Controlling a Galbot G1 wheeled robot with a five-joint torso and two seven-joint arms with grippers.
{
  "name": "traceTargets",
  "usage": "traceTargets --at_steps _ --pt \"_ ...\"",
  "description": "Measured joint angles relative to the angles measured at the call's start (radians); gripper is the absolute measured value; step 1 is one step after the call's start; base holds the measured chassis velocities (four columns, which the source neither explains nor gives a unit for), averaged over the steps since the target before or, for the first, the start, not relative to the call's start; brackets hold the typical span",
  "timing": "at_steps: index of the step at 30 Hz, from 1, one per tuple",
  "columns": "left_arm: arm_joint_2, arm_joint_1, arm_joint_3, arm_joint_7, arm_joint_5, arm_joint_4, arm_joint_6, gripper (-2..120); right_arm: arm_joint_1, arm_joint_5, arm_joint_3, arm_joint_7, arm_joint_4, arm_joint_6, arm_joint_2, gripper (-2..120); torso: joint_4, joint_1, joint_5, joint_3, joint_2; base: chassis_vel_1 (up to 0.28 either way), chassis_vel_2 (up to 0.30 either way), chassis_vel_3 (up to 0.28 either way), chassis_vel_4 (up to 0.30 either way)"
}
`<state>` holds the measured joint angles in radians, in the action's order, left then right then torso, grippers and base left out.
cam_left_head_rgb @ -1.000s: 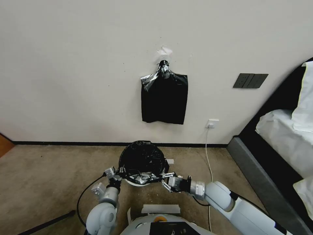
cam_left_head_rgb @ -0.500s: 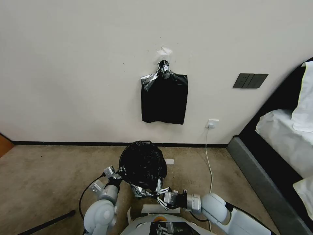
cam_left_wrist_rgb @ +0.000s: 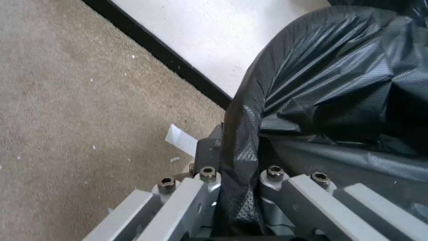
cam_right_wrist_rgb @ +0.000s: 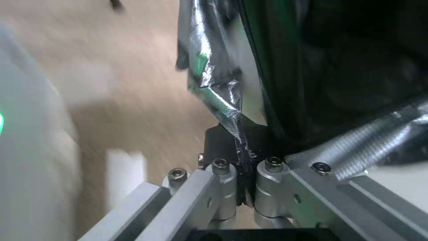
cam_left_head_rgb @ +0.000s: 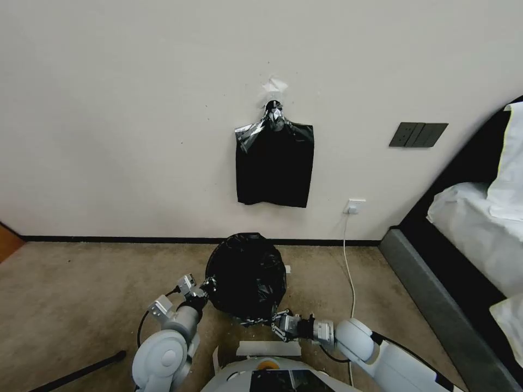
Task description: Place a trash bag onto the trash bin.
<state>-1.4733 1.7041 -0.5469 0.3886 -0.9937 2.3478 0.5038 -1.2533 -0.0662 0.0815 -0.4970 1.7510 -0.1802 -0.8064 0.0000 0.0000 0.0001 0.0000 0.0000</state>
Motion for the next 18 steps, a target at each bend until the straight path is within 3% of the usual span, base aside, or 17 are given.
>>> traceTargets --at_steps 13,15,18 --pt "-0.015 0.016 -0.005 0.029 -0.020 0.035 0.022 2 0.006 0.005 -0.003 0.027 -0.056 -0.004 -0.004 0 0.0000 0.000 -0.0001 0.000 0.000 0.000 0.000 0.000 0.000" --pt "-0.014 0.014 -0.006 0.030 -0.009 0.033 0.022 2 -0.002 0.003 -0.006 0.022 -0.044 -0.002 -0.001 4 0.0000 0.000 -0.0001 0.000 0.000 0.000 0.000 0.000 0.000" --pt "-0.006 0.001 -0.011 0.035 0.010 0.014 0.019 2 -0.026 -0.001 -0.012 -0.010 0.003 0.000 0.003 19 -0.0001 0.000 -0.0002 0.000 0.000 0.000 0.000 0.000 0.000"
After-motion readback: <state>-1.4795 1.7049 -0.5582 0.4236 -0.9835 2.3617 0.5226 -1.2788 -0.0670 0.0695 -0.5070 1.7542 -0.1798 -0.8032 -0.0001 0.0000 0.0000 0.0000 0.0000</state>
